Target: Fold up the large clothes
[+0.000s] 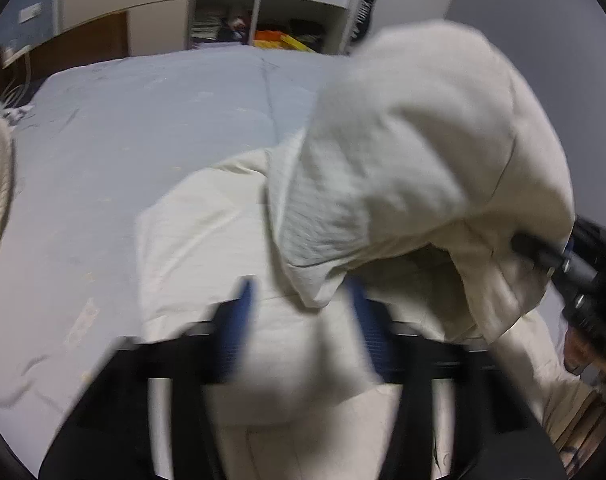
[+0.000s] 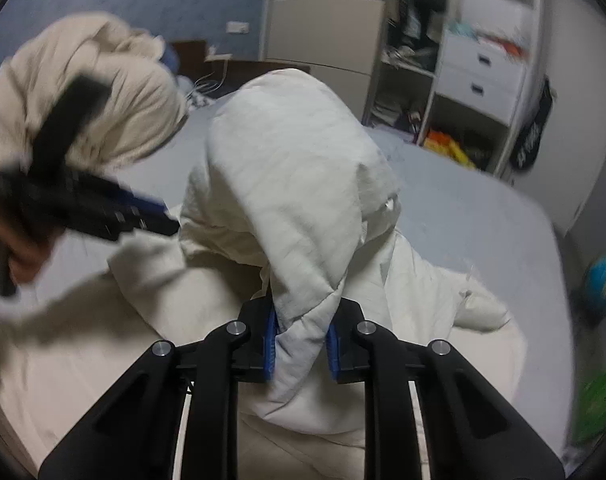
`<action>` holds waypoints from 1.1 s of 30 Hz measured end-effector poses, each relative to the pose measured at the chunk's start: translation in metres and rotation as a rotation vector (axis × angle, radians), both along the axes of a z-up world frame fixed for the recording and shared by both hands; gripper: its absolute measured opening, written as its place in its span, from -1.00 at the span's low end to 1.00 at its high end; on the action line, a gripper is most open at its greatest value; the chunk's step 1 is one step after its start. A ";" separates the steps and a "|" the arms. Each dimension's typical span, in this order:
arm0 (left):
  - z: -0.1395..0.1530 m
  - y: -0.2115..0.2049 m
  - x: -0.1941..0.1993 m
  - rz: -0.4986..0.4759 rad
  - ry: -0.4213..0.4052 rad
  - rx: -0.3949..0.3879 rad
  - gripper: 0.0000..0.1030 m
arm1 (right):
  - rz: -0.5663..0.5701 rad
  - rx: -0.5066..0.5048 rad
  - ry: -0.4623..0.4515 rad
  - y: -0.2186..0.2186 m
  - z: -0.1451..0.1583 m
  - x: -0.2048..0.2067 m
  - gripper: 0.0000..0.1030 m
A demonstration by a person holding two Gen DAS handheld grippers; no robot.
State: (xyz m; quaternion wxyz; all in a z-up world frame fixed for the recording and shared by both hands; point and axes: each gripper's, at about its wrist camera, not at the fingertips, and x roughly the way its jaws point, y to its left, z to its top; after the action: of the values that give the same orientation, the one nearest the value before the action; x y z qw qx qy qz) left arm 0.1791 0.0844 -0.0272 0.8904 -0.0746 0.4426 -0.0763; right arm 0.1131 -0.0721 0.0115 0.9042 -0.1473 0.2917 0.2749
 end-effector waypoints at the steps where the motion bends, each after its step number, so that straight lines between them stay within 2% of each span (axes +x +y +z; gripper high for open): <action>1: 0.008 0.003 -0.004 -0.002 -0.008 -0.030 0.18 | 0.012 -0.035 -0.029 0.004 0.000 -0.006 -0.68; 6: 0.034 0.005 -0.016 -0.028 -0.032 -0.242 0.29 | 0.049 -0.143 -0.104 0.018 -0.007 -0.024 -0.68; 10: 0.049 -0.005 -0.015 -0.055 -0.081 -0.368 0.42 | 0.064 -0.180 -0.110 0.024 -0.011 -0.029 -0.68; 11: 0.053 -0.009 -0.012 -0.053 -0.087 -0.420 0.42 | 0.067 -0.187 -0.109 0.024 -0.013 -0.030 -0.68; 14: 0.055 -0.017 0.006 -0.043 -0.069 -0.499 0.42 | 0.081 -0.212 -0.103 0.027 -0.019 -0.034 -0.68; 16: 0.055 -0.022 0.014 -0.036 -0.052 -0.499 0.41 | 0.087 -0.219 -0.096 0.028 -0.022 -0.035 -0.68; 18: 0.051 -0.025 0.025 -0.034 -0.029 -0.511 0.22 | 0.096 -0.231 -0.094 0.029 -0.024 -0.035 -0.68; 20: 0.045 -0.031 0.026 -0.038 0.007 -0.520 -0.25 | 0.101 -0.238 -0.088 0.030 -0.027 -0.039 -0.68; 22: 0.045 -0.034 0.026 -0.045 0.013 -0.492 -0.57 | 0.100 -0.241 -0.081 0.030 -0.030 -0.044 -0.68; 28: 0.055 -0.030 0.014 -0.057 -0.017 -0.475 -0.68 | 0.061 -0.145 -0.012 0.019 -0.017 -0.036 -0.64; 30: 0.056 -0.028 0.011 -0.049 -0.026 -0.474 -0.68 | 0.041 -0.101 0.024 0.012 -0.010 -0.035 -0.39; 33: 0.054 -0.025 0.005 -0.042 -0.031 -0.472 -0.69 | -0.007 0.023 0.085 -0.009 0.005 -0.039 -0.02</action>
State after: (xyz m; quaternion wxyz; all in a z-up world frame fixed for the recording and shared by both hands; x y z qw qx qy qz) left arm 0.1846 0.0596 0.0272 0.8532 -0.2702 0.4002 -0.1974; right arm 0.0745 -0.0809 0.0167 0.8936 -0.1239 0.3274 0.2810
